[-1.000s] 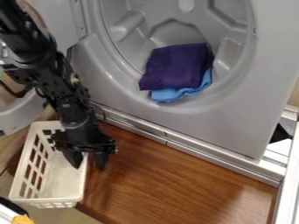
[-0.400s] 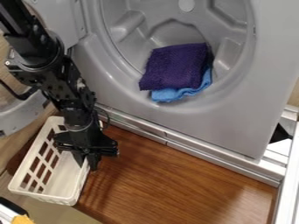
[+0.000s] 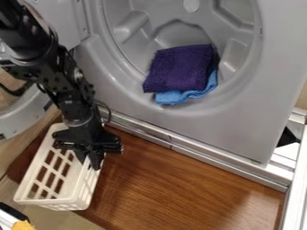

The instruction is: Move the white basket to the right side

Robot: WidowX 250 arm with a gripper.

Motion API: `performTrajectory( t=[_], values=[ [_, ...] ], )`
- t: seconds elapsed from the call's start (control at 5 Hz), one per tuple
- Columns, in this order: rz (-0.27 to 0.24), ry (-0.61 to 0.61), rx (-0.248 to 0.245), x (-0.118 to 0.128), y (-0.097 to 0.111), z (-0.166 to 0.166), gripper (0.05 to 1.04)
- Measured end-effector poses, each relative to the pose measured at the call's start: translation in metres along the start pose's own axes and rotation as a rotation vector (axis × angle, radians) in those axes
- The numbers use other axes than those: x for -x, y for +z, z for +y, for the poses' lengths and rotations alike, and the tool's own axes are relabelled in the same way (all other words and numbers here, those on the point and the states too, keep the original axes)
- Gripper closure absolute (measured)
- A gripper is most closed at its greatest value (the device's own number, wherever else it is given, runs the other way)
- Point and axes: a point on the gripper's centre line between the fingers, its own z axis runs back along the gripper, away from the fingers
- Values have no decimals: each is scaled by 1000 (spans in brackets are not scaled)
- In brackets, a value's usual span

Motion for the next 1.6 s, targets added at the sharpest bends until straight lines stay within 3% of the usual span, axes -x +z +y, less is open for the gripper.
performTrajectory(
  t=[0.2,0.6,1.2,1.4,1.6],
  values=[
    [4,14,81,0,17,-23,992],
    [-22,-55,153,4,31,-94,993],
    [4,-102,235,20,-6,-170,993],
    [22,-123,272,22,-13,-176,963],
    [32,-120,282,24,-15,-170,755]
  ],
)
